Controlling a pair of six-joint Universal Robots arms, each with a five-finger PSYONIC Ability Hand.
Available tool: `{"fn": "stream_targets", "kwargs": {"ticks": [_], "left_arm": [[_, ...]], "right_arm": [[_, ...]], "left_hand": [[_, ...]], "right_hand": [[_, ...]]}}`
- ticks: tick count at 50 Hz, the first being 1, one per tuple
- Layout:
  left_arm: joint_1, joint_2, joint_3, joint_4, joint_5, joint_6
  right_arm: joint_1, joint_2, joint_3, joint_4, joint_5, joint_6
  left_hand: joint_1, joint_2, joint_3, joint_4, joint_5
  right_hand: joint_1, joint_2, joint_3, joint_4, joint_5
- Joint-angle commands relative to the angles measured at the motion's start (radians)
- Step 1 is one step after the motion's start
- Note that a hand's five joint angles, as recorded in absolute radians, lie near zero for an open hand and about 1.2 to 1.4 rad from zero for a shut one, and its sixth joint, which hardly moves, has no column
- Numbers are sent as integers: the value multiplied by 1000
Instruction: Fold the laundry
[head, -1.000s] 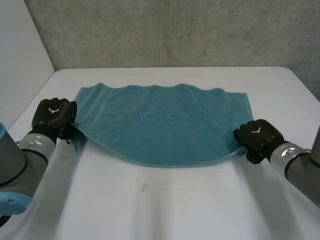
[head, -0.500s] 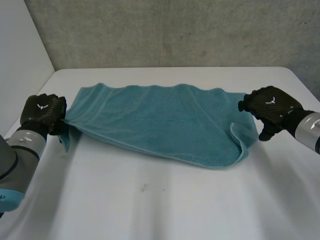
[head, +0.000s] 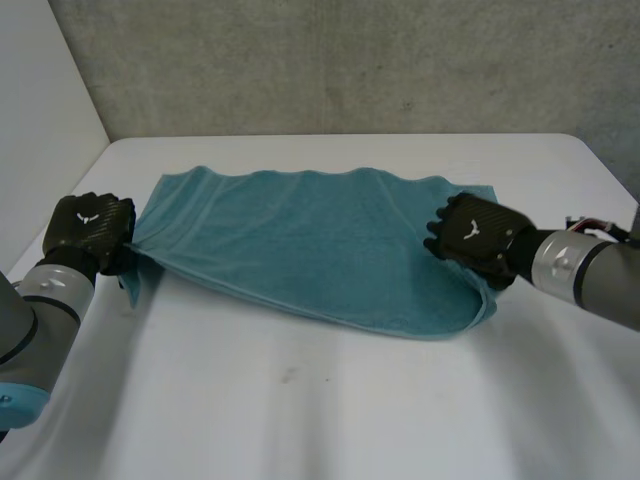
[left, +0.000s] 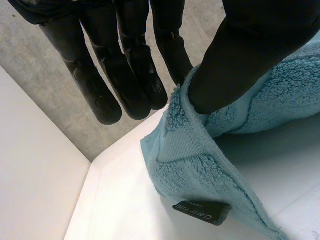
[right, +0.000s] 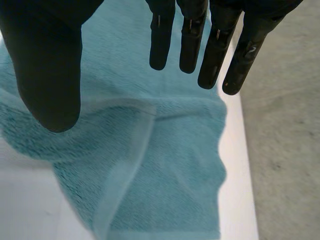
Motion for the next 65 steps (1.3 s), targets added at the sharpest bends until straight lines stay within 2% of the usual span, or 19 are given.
{"fn": "stream_targets", "kwargs": {"ticks": [1,7,16,18,22,25,26,29,30,33,34,35,38,40,47,55,58,62,65], "left_arm": [[3,0,-1,0,0,0],[6,2,0,0,0,0],[8,0,0,0,0,0],[8,0,0,0,0,0],[8,0,0,0,0,0],[8,0,0,0,0,0],[8,0,0,0,0,0],[8,3,0,-3,-1,3],[9,6,0,-6,-3,3],[14,47,0,-31,-3,6],[19,78,2,-57,-3,6],[23,95,3,-70,-3,8],[36,159,11,-113,-3,12],[48,236,20,-159,-1,18],[49,425,40,-319,0,38],[40,462,43,-459,6,121],[40,417,37,-495,18,204],[39,275,51,-492,18,250],[37,117,109,-494,17,276]], "right_arm": [[10,62,-12,18,45,-85],[13,93,-15,17,136,-192],[2,113,-19,-2,153,-200],[1,113,-19,-8,153,-200],[2,111,-19,-20,154,-189],[4,111,-18,-37,157,-176],[2,99,-12,-67,168,-116],[1,91,-12,-78,174,-82],[-13,17,-7,-107,192,131],[-28,-67,4,-107,203,332],[-40,-120,13,-106,209,448],[-41,-120,13,-106,209,449],[-105,-261,28,-97,215,661],[-143,-326,30,-84,219,694],[-292,-518,-10,162,200,647],[-324,-541,59,316,212,447],[-324,-506,112,301,220,389],[-297,-366,136,261,229,372],[-252,-279,120,230,269,369]], "left_hand": [[271,198,201,200,243],[271,198,201,200,243],[271,198,201,200,243],[271,198,201,200,243],[271,198,201,200,243],[271,198,201,200,243],[271,198,201,200,243],[271,198,201,200,243],[271,198,201,200,243],[271,198,201,200,243],[271,198,201,200,243],[271,198,201,200,243],[271,198,201,200,243],[271,198,201,200,243],[271,198,201,200,243],[271,198,201,200,243],[271,198,201,200,243],[271,198,201,200,243],[271,198,201,200,243]], "right_hand": [[100,50,51,55,55],[144,94,95,99,99],[267,217,218,222,222],[358,307,309,313,313],[987,936,938,942,942],[989,938,940,944,943],[989,938,940,944,943],[989,938,940,944,943],[989,938,940,944,943],[989,938,940,944,943],[989,938,940,944,943],[989,938,940,944,943],[989,938,940,944,943],[989,938,940,944,943],[989,938,940,944,943],[989,938,940,944,943],[989,938,940,944,943],[989,938,940,944,943],[989,938,940,944,943]]}}
